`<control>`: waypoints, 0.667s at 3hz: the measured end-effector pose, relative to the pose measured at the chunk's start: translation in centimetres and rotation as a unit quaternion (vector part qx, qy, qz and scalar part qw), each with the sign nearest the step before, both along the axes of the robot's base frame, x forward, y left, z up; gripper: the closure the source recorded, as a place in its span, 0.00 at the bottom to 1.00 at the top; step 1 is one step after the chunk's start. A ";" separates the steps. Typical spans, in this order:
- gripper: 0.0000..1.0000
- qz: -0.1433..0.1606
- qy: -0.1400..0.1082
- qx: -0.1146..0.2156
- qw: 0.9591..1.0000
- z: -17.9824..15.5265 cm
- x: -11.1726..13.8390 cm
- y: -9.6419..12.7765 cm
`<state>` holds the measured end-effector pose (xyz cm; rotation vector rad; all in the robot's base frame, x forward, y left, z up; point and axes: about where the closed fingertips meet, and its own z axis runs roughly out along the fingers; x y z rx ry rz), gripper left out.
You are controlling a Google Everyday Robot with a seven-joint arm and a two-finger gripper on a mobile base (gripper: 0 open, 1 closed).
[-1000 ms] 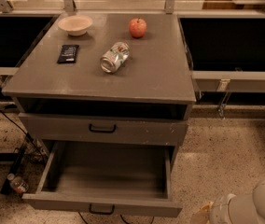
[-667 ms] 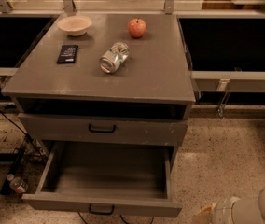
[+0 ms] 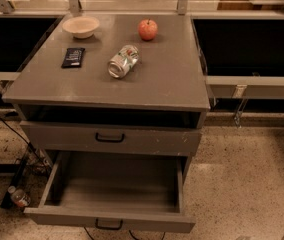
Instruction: Close middle drawer
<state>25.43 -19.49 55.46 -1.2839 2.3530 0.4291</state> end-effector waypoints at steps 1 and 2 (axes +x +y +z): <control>1.00 -0.015 0.019 0.005 1.000 -3.0 -0.6 -0.3; 1.00 -0.015 0.019 0.005 1.000 -3.0 -0.6 -0.3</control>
Offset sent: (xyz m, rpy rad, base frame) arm -0.0060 -0.0035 -0.0245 0.0083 0.0308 -0.0253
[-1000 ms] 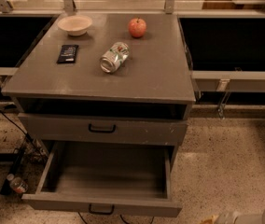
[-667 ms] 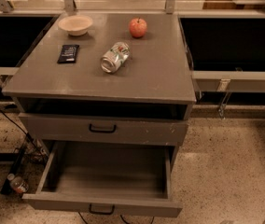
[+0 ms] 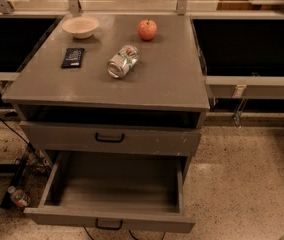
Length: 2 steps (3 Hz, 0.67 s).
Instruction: Close middle drawer
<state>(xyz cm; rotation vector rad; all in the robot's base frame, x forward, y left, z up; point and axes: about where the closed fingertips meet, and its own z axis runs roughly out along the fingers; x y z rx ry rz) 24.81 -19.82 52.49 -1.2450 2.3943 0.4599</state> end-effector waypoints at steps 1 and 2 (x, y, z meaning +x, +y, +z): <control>1.00 -0.044 -0.015 0.020 0.999 -1.6 2.1 0.7; 1.00 -0.082 -0.037 0.042 0.995 -2.9 4.7 1.4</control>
Offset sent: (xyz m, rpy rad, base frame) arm 0.0730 0.0184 -0.0376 0.1238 -0.1139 -0.2402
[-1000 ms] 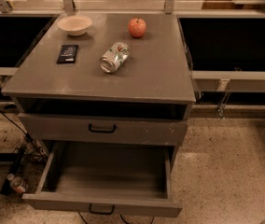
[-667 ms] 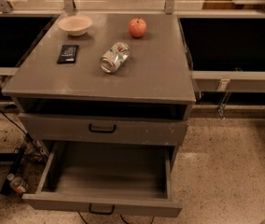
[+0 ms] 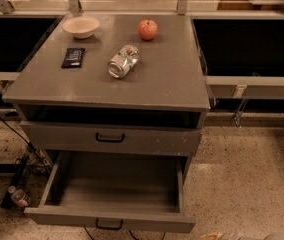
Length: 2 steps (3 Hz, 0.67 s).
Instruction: Close middle drawer
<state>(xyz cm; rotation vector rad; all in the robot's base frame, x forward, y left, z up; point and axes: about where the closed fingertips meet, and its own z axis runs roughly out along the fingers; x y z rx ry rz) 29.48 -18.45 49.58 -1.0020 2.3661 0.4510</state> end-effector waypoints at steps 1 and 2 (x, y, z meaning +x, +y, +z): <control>1.00 -0.003 -0.002 0.006 1.000 -0.4 -0.1 0.0; 1.00 -0.042 -0.007 0.009 0.999 -4.7 2.8 -0.1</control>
Offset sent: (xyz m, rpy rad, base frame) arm 0.0285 -0.0060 -0.0512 0.0288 -0.0294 -0.1069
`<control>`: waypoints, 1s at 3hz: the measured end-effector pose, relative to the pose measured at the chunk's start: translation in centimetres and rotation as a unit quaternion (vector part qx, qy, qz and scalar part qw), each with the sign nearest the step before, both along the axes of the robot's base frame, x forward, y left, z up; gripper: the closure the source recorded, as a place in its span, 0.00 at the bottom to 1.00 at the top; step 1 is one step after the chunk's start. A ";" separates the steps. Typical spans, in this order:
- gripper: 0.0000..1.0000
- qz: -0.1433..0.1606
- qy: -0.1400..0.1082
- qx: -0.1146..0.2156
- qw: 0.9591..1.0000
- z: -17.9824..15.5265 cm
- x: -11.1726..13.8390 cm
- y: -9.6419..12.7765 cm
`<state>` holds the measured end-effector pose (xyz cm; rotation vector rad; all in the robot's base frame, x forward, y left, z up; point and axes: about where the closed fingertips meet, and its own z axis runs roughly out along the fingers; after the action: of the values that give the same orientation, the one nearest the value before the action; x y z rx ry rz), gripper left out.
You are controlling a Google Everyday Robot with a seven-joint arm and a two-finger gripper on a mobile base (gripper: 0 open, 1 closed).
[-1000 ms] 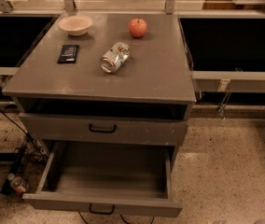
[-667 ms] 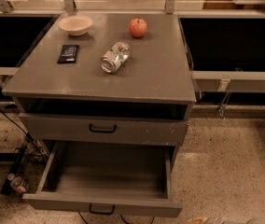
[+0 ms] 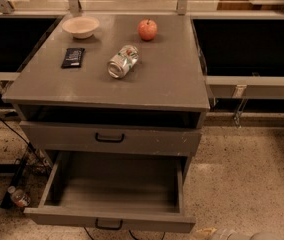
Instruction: Close middle drawer
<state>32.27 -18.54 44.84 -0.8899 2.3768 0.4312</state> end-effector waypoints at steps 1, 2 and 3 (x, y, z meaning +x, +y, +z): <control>1.00 0.000 0.000 0.000 1.000 0.0 0.0 0.0; 1.00 -0.028 -0.020 0.033 0.999 -0.3 2.0 1.3; 1.00 -0.045 -0.048 0.065 0.996 0.0 4.1 2.8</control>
Offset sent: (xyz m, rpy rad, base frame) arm 0.0347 0.0176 -0.0087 0.1138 -0.0640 -0.1127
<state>36.34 -15.69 44.85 -0.7262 2.2620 0.4913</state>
